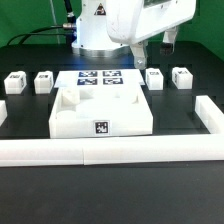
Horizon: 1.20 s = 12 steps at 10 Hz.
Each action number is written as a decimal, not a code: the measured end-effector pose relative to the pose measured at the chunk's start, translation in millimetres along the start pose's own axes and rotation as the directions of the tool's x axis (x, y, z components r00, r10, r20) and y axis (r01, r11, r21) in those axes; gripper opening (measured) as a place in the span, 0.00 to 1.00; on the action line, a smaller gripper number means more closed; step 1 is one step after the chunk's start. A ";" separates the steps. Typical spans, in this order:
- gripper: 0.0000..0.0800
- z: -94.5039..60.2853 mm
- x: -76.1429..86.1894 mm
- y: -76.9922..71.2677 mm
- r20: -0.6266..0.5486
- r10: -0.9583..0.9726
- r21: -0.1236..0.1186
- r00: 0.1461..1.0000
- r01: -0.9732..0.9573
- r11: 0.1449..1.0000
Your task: Assemble square table
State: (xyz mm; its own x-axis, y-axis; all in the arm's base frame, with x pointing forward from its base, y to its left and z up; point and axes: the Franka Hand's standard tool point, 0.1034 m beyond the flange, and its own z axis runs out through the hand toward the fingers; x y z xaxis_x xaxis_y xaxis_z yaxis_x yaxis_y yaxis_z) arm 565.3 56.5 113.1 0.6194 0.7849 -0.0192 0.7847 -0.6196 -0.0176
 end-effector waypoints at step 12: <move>0.81 14.6 -31.4 -9.8 -0.004 -0.093 -0.006 0.996 0.093 0.996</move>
Offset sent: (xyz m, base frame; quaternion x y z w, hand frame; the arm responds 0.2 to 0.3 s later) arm 0.0000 0.0000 0.0000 0.0000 0.0000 0.0000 1.0000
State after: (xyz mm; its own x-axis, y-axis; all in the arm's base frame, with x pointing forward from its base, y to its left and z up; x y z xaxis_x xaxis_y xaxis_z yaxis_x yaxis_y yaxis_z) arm 537.8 37.8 99.3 0.5434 0.8394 -0.0134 0.8393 -0.5435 -0.0131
